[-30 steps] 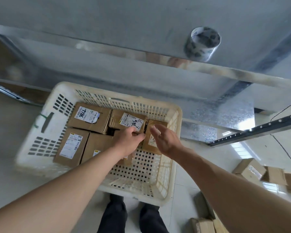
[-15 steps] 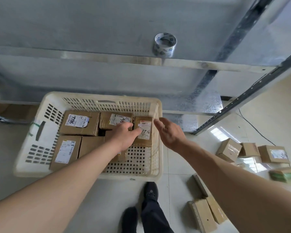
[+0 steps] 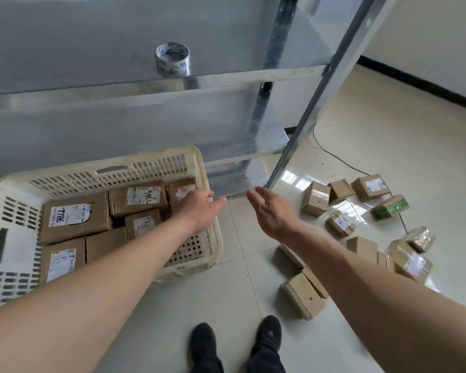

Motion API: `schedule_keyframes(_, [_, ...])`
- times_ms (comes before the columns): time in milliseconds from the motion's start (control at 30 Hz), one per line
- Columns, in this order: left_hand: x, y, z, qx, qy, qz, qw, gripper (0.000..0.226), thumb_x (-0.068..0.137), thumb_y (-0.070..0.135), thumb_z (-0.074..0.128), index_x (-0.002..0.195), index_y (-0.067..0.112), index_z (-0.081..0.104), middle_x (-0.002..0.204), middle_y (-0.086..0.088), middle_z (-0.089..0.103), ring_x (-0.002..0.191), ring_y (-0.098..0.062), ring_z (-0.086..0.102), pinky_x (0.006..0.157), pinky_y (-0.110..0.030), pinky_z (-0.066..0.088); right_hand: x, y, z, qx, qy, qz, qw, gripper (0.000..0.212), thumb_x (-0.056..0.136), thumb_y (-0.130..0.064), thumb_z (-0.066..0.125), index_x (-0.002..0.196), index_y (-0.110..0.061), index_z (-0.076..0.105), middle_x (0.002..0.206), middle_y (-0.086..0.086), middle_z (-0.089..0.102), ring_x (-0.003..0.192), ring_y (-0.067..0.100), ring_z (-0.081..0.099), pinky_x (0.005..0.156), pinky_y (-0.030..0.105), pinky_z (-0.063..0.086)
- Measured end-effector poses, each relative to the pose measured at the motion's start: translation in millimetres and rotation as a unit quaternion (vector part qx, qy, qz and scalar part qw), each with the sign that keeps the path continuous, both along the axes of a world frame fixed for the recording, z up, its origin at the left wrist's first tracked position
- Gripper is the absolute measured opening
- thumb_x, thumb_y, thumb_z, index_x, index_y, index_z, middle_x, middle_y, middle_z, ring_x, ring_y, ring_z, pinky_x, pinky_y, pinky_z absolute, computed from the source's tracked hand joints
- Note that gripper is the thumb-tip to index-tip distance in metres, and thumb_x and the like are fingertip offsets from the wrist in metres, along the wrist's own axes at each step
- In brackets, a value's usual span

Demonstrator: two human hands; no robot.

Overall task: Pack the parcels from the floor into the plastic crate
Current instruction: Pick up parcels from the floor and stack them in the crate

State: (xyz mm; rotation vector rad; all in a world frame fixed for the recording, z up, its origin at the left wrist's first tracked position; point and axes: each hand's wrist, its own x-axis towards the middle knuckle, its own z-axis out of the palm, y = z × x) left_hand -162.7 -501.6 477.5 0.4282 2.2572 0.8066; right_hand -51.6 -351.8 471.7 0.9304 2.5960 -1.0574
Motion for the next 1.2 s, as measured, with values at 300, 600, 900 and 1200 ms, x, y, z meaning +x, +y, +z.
schedule_keyframes(300, [79.8, 77.8, 4.1, 0.001, -0.01, -0.075, 0.997, 0.057, 0.095, 0.046, 0.055, 0.142, 0.015, 0.048, 0.149, -0.007, 0.046, 0.136, -0.025, 0.043, 0.109, -0.035, 0.034, 103.6, 56.1, -0.5, -0.001, 0.0, -0.089, 0.996, 0.066, 0.107, -0.054, 0.031, 0.154, -0.009, 0.038, 0.158, 0.012, 0.043, 0.145, 0.029, 0.04, 0.117, 0.038, 0.032])
schedule_keyframes(600, [182.1, 168.5, 6.8, -0.027, 0.01, -0.13, 0.991, 0.056, 0.096, 0.044, 0.056, 0.143, 0.014, 0.048, 0.149, -0.005, 0.046, 0.135, -0.025, 0.043, 0.108, -0.037, 0.034, 223.8, 132.2, -21.5, -0.046, 0.02, -0.175, 0.983, 0.069, 0.104, -0.059, 0.032, 0.154, -0.012, 0.039, 0.157, 0.01, 0.044, 0.143, 0.028, 0.042, 0.118, 0.047, 0.034])
schedule_keyframes(900, [290.6, 271.1, 5.9, -0.014, 0.001, -0.151, 0.988, 0.055, 0.096, 0.043, 0.055, 0.143, 0.014, 0.047, 0.147, -0.007, 0.048, 0.133, -0.025, 0.045, 0.108, -0.038, 0.036, 345.4, 219.4, -24.4, -0.067, 0.007, -0.225, 0.972, 0.063, 0.106, -0.053, 0.034, 0.155, -0.014, 0.037, 0.159, 0.009, 0.042, 0.144, 0.027, 0.04, 0.115, 0.039, 0.033])
schedule_keyframes(1200, [336.8, 339.8, 8.3, -0.022, 0.003, -0.171, 0.985, 0.054, 0.098, 0.042, 0.053, 0.144, 0.015, 0.044, 0.148, -0.005, 0.046, 0.135, -0.025, 0.043, 0.106, -0.039, 0.037, 404.9, 282.4, -20.3, -0.061, 0.019, -0.27, 0.961, 0.053, 0.107, -0.05, 0.034, 0.143, -0.016, 0.053, 0.14, 0.01, 0.06, 0.123, 0.028, 0.055, 0.09, 0.033, 0.039])
